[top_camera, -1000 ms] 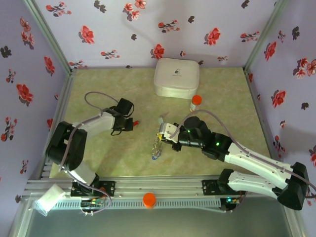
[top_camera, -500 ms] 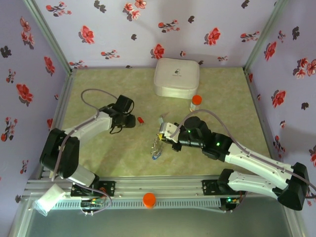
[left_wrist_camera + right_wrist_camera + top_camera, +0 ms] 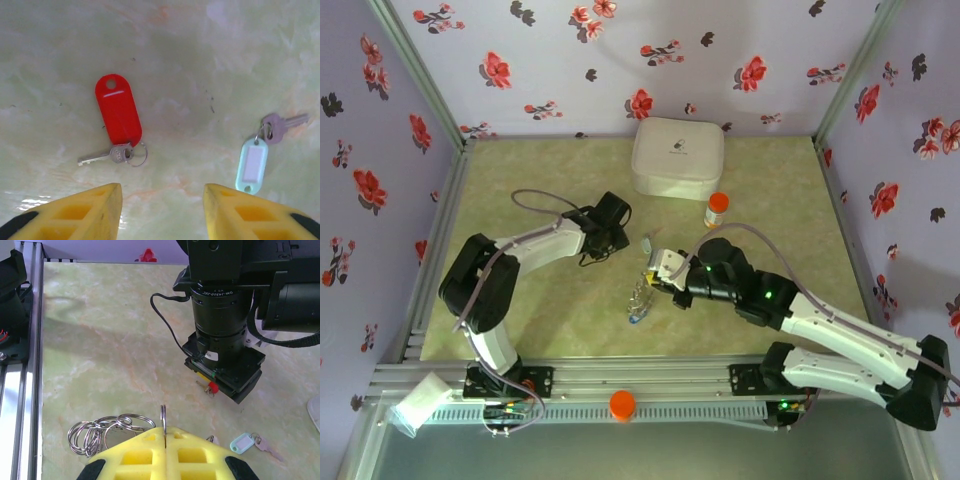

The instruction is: Put the keys on the keyring

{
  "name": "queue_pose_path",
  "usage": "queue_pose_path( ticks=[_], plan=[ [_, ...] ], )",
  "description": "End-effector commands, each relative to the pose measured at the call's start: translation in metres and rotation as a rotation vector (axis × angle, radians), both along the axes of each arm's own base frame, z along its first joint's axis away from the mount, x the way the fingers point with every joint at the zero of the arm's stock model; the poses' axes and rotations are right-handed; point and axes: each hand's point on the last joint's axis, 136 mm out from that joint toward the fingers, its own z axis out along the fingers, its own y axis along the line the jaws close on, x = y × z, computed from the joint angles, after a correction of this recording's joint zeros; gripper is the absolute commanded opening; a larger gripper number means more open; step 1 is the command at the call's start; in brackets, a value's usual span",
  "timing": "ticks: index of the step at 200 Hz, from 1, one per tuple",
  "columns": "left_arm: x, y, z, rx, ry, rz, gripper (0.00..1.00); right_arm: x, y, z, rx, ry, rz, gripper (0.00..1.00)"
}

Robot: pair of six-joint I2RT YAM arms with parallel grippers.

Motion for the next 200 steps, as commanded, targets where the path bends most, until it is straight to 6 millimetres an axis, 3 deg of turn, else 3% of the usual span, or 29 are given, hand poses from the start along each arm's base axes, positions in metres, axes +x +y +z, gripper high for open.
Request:
queue_pose_path(
  ticks=[1,58,124,184,200],
  plan=[
    [0.014,-0.003,-0.008,-0.075,0.018,0.187,0.4,-0.004,-0.001,0.013,0.033,-0.006,-0.006,0.0],
    [0.009,0.002,-0.028,-0.088,0.097,0.348,0.44,-0.005,-0.002,0.017,0.039,-0.015,-0.005,0.0],
    [0.013,0.008,-0.045,-0.087,0.112,0.383,0.38,-0.007,-0.004,0.018,0.044,-0.008,-0.007,0.0],
    [0.019,0.006,-0.051,-0.09,0.098,0.385,0.2,-0.008,-0.004,0.016,0.041,0.0,-0.007,0.0],
    [0.022,0.01,-0.048,-0.077,0.08,0.384,0.11,-0.008,-0.004,0.016,0.04,0.001,-0.008,0.0]
  ],
)
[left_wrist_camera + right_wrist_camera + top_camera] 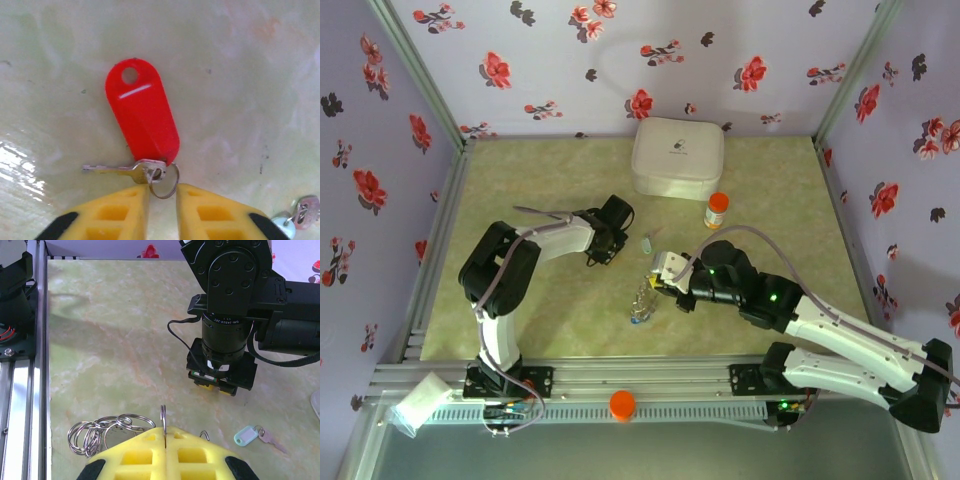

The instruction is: Put the keys on the keyring

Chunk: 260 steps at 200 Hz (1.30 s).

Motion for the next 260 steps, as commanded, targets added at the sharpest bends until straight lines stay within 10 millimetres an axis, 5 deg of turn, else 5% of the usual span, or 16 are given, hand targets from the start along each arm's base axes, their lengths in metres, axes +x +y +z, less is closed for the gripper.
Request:
queue_pose_path(
  ticks=[1,24,75,180,212,229,260],
  plan=[
    [0.013,0.004,-0.006,0.023,-0.035,0.025,0.1,-0.001,0.002,0.016,0.047,-0.016,-0.006,0.0],
    [0.015,0.013,0.002,0.073,-0.064,0.022,0.0,-0.002,0.001,0.016,0.046,-0.015,-0.008,0.0],
    [-0.001,0.036,0.054,0.263,-0.233,-0.095,0.0,-0.001,0.007,0.012,0.068,0.008,-0.011,0.0],
    [-0.063,0.069,0.136,0.373,-0.704,-0.681,0.0,0.013,0.023,-0.008,0.013,0.016,-0.027,0.0],
    [-0.069,0.092,0.122,0.339,-0.565,-0.68,0.0,0.014,0.026,-0.01,0.01,0.022,-0.024,0.0],
    [-0.072,0.084,0.109,0.271,-0.484,-0.736,0.23,0.014,0.026,-0.011,0.008,0.023,-0.024,0.0],
    [-0.073,0.081,0.082,0.168,-0.25,-0.589,0.29,0.013,0.023,-0.012,0.002,0.03,-0.031,0.0]
  ],
)
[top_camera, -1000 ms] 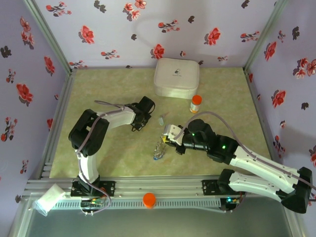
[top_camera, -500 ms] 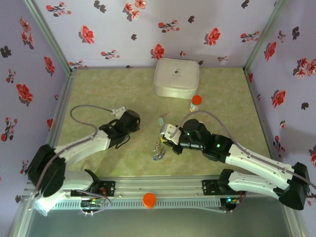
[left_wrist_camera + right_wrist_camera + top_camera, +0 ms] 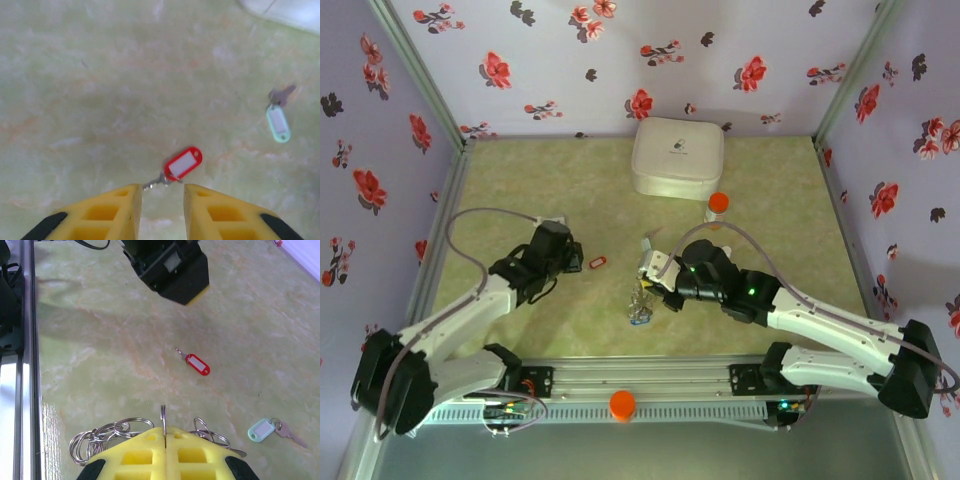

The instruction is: Put the keys on the keyring

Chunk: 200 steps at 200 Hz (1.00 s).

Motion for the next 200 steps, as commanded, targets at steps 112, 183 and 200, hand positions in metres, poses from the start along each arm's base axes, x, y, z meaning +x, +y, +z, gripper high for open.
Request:
queue_pose_path(
  ticks=[112,183,200],
  plan=[
    [0.014,-0.039,-0.083,-0.055,0.369,0.441,0.3,-0.002,-0.003,0.021,0.069,-0.034,-0.015,0.0],
    [0.016,-0.042,-0.096,-0.039,0.381,0.463,0.23,-0.002,-0.005,0.021,0.065,-0.038,-0.019,0.0],
    [0.015,-0.042,-0.097,-0.039,0.381,0.463,0.21,-0.002,-0.006,0.022,0.063,-0.042,-0.02,0.0]
  ],
)
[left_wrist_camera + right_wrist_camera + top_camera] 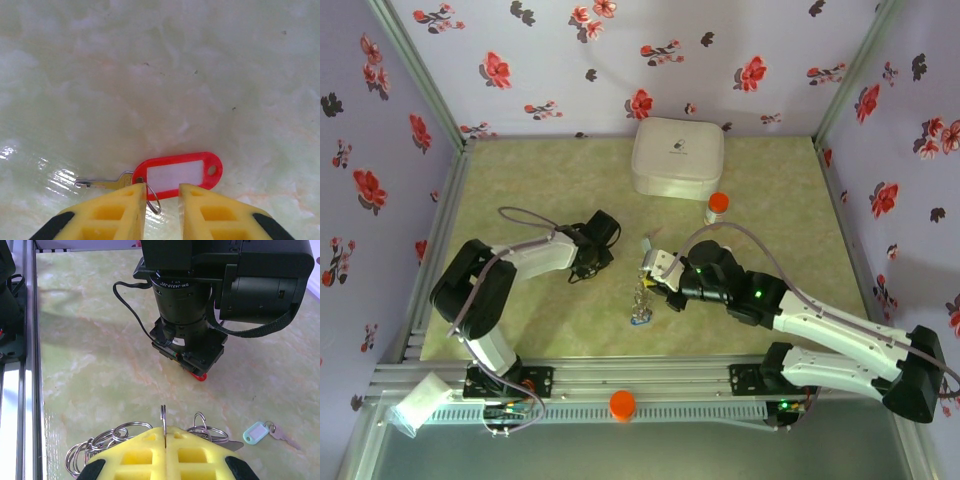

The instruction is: Put the keys on the keyring

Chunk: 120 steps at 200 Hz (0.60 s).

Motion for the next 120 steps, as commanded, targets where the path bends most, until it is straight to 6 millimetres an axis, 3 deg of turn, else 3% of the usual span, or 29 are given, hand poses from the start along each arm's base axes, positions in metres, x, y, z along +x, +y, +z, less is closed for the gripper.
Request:
queue_pose_path(
  ticks=[1,120],
  plan=[
    [0.0,0.004,-0.002,0.028,-0.005,0.031,0.21,0.001,-0.002,0.01,0.029,-0.025,-0.015,0.0],
    [-0.01,0.013,0.015,0.096,-0.046,0.016,0.04,0.0,0.0,0.01,0.027,-0.02,-0.008,0.0]
  ],
)
